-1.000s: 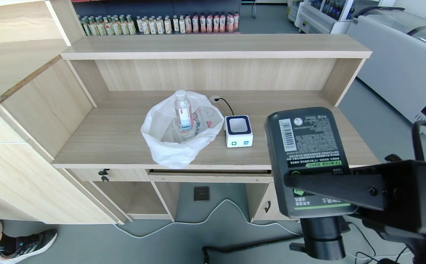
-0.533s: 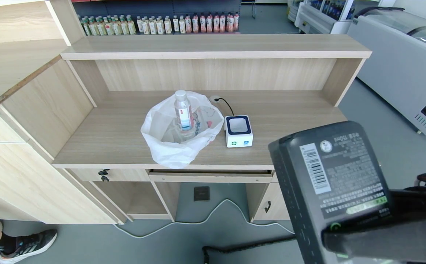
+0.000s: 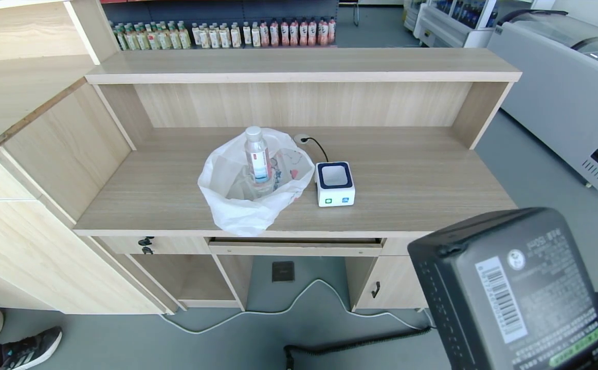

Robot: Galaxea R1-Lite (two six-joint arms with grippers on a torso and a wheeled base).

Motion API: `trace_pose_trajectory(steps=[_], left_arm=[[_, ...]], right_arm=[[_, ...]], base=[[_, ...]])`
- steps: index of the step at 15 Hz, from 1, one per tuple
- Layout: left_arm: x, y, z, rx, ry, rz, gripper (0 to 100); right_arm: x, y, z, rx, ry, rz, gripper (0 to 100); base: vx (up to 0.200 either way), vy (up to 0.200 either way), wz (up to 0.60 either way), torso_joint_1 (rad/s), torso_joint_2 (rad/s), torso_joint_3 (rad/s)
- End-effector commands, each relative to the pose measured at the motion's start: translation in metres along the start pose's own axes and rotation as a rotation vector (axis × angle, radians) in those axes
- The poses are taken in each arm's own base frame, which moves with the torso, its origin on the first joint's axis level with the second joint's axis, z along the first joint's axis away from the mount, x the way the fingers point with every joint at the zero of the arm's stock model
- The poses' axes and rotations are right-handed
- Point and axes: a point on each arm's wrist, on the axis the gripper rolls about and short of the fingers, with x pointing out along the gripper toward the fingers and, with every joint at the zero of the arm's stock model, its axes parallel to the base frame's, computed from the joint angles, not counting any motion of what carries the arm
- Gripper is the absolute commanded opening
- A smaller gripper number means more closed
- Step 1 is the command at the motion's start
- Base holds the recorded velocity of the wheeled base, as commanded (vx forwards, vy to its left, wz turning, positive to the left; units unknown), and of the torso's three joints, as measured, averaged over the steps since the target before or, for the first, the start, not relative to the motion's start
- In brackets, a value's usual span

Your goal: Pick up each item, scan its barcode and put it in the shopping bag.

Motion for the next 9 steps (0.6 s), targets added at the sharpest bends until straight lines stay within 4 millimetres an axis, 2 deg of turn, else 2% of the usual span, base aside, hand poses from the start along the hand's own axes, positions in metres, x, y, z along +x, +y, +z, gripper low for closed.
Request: trace_pose_trajectory(steps=[1,9], left_arm=[[0.0000,0.0000,0.0000,-0.001,-0.001,0.000,100],[0.0000,0.0000,0.0000,-0.001,-0.001,0.001,100]], right_arm=[[-0.0014,-0.0020,-0.0003,-0.009,0.005,-0.001,0],[-0.0026,0.0048,-0.0025,-0.015,0.016,0.028,0]], base=[[0.000,0.000,0.00,0.000,0.00,0.000],[0.000,0.000,0.00,0.000,0.00,0.000]])
